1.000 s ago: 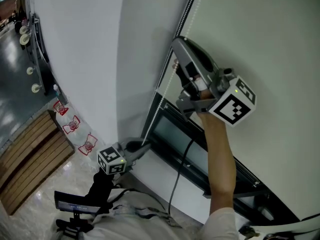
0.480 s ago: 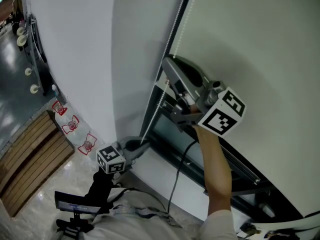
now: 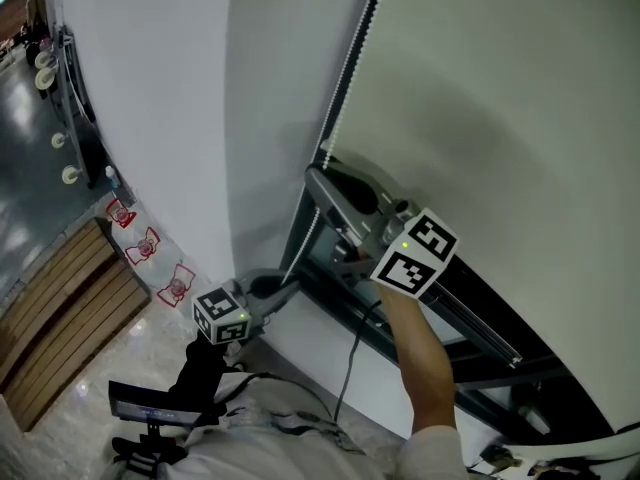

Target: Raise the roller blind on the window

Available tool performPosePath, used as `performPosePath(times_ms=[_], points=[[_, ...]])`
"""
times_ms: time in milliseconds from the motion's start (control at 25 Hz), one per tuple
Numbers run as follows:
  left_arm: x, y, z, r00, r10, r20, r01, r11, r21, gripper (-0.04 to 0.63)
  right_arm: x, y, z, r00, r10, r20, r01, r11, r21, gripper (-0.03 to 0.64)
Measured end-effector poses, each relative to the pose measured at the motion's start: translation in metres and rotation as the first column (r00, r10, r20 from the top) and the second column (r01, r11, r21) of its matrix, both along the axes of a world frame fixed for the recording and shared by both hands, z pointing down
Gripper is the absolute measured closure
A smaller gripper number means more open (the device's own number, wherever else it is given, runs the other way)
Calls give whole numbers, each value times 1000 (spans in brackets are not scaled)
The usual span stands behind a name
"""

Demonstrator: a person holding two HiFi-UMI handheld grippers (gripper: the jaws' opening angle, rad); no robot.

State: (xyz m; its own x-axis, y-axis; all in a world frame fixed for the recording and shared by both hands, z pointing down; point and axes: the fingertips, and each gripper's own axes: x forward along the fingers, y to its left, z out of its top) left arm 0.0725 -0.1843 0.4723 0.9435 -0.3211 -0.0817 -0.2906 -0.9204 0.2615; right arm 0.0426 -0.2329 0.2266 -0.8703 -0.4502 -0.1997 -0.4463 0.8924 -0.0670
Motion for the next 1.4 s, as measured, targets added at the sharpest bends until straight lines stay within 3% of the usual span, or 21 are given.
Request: performPosePath(times_ms=[440, 760, 1040, 1200, 1400], points=[[0, 2, 1, 1000, 8, 2, -8, 1000, 0, 597, -5, 7, 103, 995, -9, -104, -7, 987, -161, 606], [2, 3, 9, 1000, 14, 12, -14, 1000, -19, 597, -1, 10, 180, 987, -26, -157, -24, 951, -309, 606], [4, 4, 10, 1000, 16, 14, -15, 1000, -22, 597, -4, 16, 176, 996, -51, -71, 23, 935, -353, 603], [3, 4, 12, 1000, 14, 12, -13, 1000, -25, 597, -3, 20, 177, 993, -59, -107, 25, 955, -296, 597], [3, 3, 14, 1000, 13, 15, -13, 1000, -27, 597, -5, 21, 168, 990, -84, -110, 52, 962, -267, 508]])
